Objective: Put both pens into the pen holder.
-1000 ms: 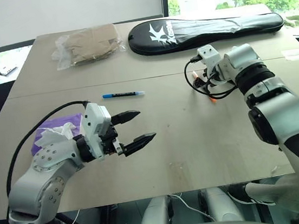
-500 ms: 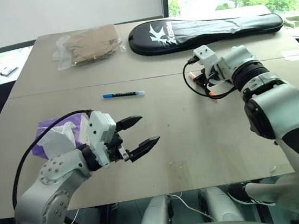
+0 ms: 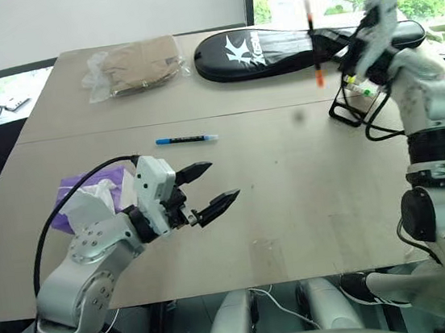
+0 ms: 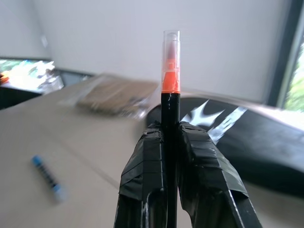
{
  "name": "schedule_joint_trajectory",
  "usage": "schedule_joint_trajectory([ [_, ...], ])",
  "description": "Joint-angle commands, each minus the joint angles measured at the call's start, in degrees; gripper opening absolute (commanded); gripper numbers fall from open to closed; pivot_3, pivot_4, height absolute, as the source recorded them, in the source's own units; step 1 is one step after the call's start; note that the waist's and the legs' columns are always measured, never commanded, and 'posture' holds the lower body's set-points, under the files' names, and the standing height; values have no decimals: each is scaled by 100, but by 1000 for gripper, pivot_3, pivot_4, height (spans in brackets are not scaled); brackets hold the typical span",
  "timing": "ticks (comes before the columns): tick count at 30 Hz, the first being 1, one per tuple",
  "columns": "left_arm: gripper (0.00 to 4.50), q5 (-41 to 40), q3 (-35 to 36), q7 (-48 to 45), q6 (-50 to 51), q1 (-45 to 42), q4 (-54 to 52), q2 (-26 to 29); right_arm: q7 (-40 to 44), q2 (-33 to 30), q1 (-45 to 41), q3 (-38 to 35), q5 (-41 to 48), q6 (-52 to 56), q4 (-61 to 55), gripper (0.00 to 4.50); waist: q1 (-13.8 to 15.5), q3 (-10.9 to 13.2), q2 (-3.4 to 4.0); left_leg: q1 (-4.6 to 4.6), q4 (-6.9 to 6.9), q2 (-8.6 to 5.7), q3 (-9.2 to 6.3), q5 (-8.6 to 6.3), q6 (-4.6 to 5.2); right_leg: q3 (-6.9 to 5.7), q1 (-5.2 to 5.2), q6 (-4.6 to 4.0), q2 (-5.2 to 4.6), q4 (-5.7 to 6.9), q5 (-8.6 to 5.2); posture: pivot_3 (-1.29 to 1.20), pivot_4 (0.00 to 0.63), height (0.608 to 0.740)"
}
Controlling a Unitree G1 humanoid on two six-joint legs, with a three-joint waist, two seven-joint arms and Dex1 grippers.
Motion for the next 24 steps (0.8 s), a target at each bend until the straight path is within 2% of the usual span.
schedule_joint_trajectory([
  [1, 4500, 77, -82, -131, -221, -287, 93, -46, -333, -233, 232, -187, -165, -1056, -453, 84, 0, 0, 0, 1, 0, 0, 0, 0, 0, -1, 1, 0, 0, -1, 0, 0, 150, 740],
  [10, 4500, 41, -318, -254, -205, -667, 143, -203, -593, -220, 557, 53, -461, -2570, 513, 84, -43, -1, -1, 12, 2, 7, 22, 0, 0, 20, -1, 1, 8, 16, 0, 0, 150, 740],
  [14, 4500, -46, -293, -211, -178, -707, 81, -262, -642, -286, 577, 296, -841, -3480, 1287, 84, -30, -1, -2, 11, 9, 7, 22, 0, 0, 19, 2, 1, 7, 14, 1, 0, 150, 740],
  [24, 4500, -131, -218, -102, -154, -600, -17, -290, -885, -525, 431, 571, -1315, -4728, 2513, 84, -35, -1, -2, 11, 12, 7, 22, 1, 0, 19, 2, 1, 8, 16, 1, 0, 150, 740],
])
